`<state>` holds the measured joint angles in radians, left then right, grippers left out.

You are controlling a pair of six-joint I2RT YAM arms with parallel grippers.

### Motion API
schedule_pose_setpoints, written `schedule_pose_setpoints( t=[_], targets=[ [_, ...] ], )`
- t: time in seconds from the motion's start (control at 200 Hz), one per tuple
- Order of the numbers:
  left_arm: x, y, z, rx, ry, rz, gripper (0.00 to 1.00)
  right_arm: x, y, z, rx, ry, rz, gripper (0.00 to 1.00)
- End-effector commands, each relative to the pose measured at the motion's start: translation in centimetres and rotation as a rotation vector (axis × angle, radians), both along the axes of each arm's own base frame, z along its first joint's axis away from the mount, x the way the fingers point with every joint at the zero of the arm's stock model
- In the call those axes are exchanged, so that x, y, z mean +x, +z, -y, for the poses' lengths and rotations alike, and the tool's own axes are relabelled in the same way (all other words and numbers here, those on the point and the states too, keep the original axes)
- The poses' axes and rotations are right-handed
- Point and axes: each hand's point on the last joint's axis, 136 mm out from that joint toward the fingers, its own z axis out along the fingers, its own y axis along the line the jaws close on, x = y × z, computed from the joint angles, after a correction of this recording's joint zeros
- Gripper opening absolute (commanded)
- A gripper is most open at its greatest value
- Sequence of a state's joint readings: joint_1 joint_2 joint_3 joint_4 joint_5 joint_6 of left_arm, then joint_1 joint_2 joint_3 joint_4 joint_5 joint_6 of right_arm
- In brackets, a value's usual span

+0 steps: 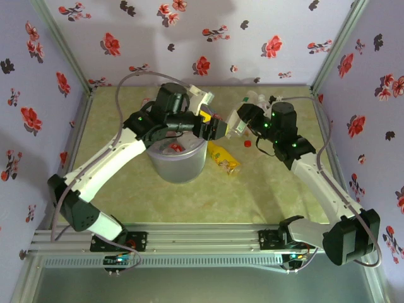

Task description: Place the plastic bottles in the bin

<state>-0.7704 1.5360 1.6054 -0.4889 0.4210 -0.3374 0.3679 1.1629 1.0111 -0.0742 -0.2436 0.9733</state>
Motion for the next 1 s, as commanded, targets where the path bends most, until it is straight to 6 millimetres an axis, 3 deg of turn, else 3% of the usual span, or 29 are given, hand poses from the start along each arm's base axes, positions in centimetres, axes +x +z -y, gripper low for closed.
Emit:
schedule_pose_setpoints(
  t=[0.0, 0.44, 0.845, 0.995],
  targets=[
    [0.2, 1.4, 1.1, -0.027, -0.027, 0.030, 1.00, -0.7, 5.8, -0.6, 0.078, 0.021, 0.154, 0.46],
    [0.9, 1.0, 4.8, -0.011, -0.072, 0.013, 0.99, -2.4, 7.6, -1.5, 0.123, 0.096, 0.207, 0.45],
    [1.0, 1.2, 5.7, -0.026, -0.072, 0.002, 0.62, -3.1, 8.0, -1.5, 0.125, 0.123, 0.222, 0.46],
    [1.2, 1.2, 5.9, -0.029, -0.069, 0.001, 0.53, -3.2, 7.8, -1.3, 0.113, 0.123, 0.212, 0.58]
  ],
)
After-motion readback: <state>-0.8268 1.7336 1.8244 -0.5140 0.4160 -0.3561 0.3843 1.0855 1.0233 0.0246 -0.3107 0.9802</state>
